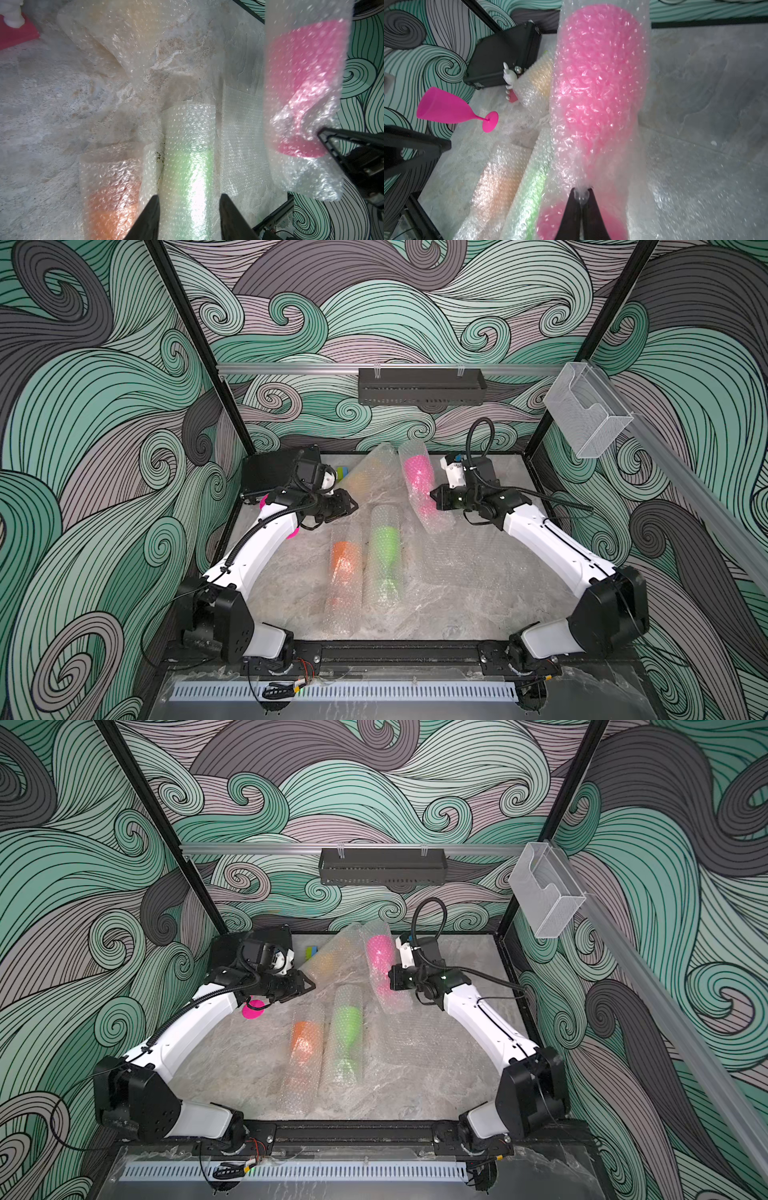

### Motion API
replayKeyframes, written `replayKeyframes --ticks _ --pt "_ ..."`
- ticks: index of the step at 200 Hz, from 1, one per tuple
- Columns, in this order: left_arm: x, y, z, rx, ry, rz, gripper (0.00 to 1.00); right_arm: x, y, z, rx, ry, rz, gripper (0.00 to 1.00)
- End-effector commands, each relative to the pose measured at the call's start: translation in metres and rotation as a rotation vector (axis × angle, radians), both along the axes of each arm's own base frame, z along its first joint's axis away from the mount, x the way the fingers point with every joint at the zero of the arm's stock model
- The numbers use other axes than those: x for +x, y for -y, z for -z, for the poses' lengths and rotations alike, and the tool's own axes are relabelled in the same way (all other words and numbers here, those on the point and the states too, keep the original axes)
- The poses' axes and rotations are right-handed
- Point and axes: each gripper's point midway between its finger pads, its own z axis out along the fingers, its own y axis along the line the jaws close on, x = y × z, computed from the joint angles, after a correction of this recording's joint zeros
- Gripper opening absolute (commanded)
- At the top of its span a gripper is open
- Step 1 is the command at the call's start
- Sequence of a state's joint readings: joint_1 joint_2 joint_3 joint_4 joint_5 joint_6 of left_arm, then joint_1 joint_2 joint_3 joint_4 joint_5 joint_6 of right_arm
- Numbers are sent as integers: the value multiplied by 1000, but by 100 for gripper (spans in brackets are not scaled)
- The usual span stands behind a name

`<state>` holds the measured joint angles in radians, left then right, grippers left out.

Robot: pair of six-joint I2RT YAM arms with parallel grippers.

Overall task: Unpack wine glasses from bubble wrap
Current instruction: Pick up the bubble wrap from the center of the board, then place the bubble wrap at the center of the board.

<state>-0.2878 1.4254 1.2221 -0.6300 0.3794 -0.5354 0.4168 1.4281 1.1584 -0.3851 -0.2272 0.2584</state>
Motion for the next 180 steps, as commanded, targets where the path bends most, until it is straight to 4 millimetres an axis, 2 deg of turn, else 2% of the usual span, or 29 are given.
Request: replayKeyframes --ticks 1,25,63,93,112,140,146,169,180 --pt "5 14 1 -25 -2 19 46 -26 16 24 -37 -64 20 0" --pt "5 27 9 -28 -17 47 46 -45 27 36 -30 -77 53 0" --pt "4 52 15 -39 -28 87 46 -66 38 73 -60 -158 103 0" --pt "4 66 18 -42 -29 108 45 -74 34 95 -90 -202 120 0" --pt "3 76 21 -47 -34 124 45 -83 22 103 -79 -231 86 0" --pt "1 89 26 -49 -49 151 45 -94 4 106 -42 -288 13 17" --pt "0 92 26 -53 -51 156 45 -95 4 104 -39 -289 10 23" --pt "-5 104 29 -66 -63 177 45 -95 4 87 -13 -241 -3 45" --pt "-7 109 31 -70 -71 185 45 -95 4 77 -2 -217 -16 52"
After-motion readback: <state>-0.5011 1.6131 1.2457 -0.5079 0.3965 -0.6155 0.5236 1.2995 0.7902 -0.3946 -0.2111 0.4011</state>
